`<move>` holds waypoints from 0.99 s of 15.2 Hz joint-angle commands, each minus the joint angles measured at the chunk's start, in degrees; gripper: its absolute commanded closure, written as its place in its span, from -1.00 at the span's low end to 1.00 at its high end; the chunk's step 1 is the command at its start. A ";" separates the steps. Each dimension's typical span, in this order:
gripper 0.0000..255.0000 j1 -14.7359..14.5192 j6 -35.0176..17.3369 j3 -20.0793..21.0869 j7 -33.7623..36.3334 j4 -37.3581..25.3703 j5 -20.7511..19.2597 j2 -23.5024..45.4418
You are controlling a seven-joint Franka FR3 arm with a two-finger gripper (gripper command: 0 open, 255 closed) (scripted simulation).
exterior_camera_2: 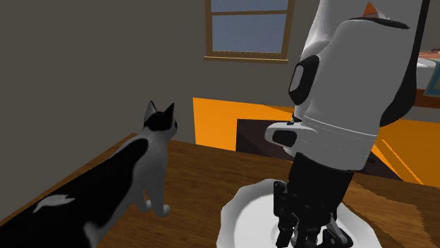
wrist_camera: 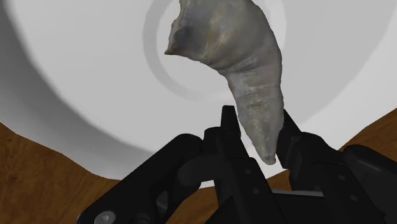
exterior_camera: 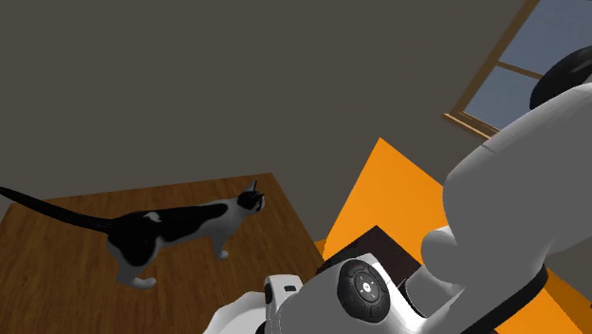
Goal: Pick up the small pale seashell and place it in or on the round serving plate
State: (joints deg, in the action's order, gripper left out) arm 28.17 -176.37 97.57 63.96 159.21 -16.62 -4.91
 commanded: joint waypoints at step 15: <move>-1.00 -60.90 6.07 -57.11 -11.21 2.43 15.07 -5.05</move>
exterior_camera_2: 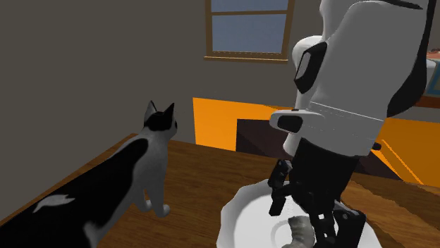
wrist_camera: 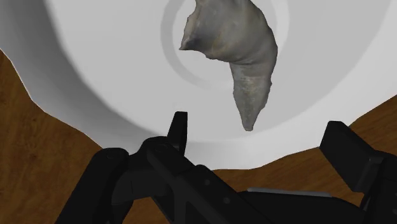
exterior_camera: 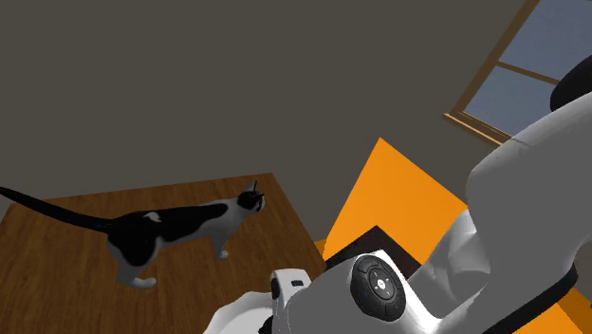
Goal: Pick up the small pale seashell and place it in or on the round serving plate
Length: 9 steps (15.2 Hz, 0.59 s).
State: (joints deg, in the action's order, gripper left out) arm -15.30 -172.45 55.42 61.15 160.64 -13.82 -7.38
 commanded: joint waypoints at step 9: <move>-1.00 -19.85 4.17 -15.89 -12.69 1.37 18.28 -5.28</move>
